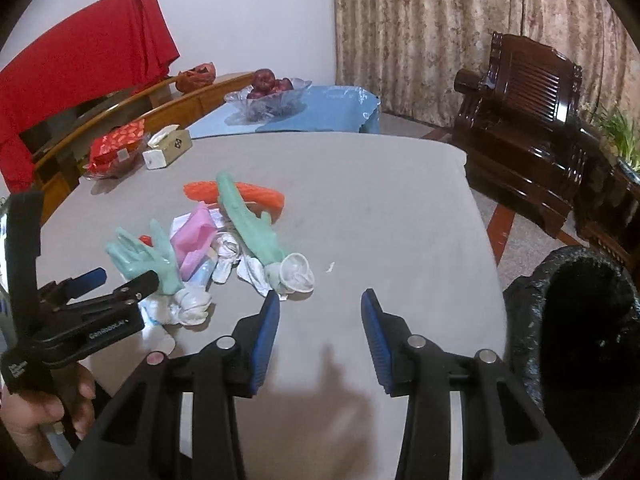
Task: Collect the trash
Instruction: 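Grasp the mint-green rubber glove with the left gripper and lift it, then grasp the pink mask with the right gripper while the left gripper holds the glove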
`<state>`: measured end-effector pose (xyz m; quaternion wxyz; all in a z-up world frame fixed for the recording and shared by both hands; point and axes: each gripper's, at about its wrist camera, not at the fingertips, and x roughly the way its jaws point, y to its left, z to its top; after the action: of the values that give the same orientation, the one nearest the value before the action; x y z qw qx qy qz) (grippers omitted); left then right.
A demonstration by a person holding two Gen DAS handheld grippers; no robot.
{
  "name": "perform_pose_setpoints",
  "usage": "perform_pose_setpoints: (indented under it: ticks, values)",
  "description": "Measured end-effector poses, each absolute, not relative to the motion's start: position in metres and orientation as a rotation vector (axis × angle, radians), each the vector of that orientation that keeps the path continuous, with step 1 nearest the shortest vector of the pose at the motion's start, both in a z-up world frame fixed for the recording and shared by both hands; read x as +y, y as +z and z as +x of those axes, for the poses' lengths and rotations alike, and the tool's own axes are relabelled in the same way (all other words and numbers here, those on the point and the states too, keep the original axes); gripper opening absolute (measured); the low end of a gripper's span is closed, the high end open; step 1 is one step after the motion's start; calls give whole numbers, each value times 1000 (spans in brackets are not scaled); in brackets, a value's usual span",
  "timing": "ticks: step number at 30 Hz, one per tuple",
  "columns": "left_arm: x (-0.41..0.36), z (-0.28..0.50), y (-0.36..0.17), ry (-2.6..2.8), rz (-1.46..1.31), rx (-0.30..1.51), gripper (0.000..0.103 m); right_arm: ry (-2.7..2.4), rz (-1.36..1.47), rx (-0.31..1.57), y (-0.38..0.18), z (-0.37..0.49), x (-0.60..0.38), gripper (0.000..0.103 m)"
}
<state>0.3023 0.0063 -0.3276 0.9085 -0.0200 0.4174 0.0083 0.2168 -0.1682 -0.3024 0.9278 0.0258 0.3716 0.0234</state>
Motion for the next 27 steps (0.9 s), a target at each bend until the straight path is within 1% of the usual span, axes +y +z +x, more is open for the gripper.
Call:
perform_pose_setpoints:
  ticks: [2,4,7,10,18,21,27]
  values:
    - [6,309,-331,-2,-49,858,72,52,51,772,-307,222,-168,42]
    - [4,315,-332,-44,-58,864,38,55,48,783,-313,226,-167,42]
    - [0,318,-330,-82,-66,851,25,60,49,792,-318,227,-165,42]
    - [1,313,-319,-109,-86,820,20,70,49,793,-318,225,-162,42]
    - [8,294,-269,-161,-92,688,19,113,45,774,-311,216,-146,42]
    - [20,288,-265,-134,-78,671,19,134,38,764,-306,215,-135,42]
    - [63,280,-276,-78,-52,688,19,169,30,755,-302,216,-113,42]
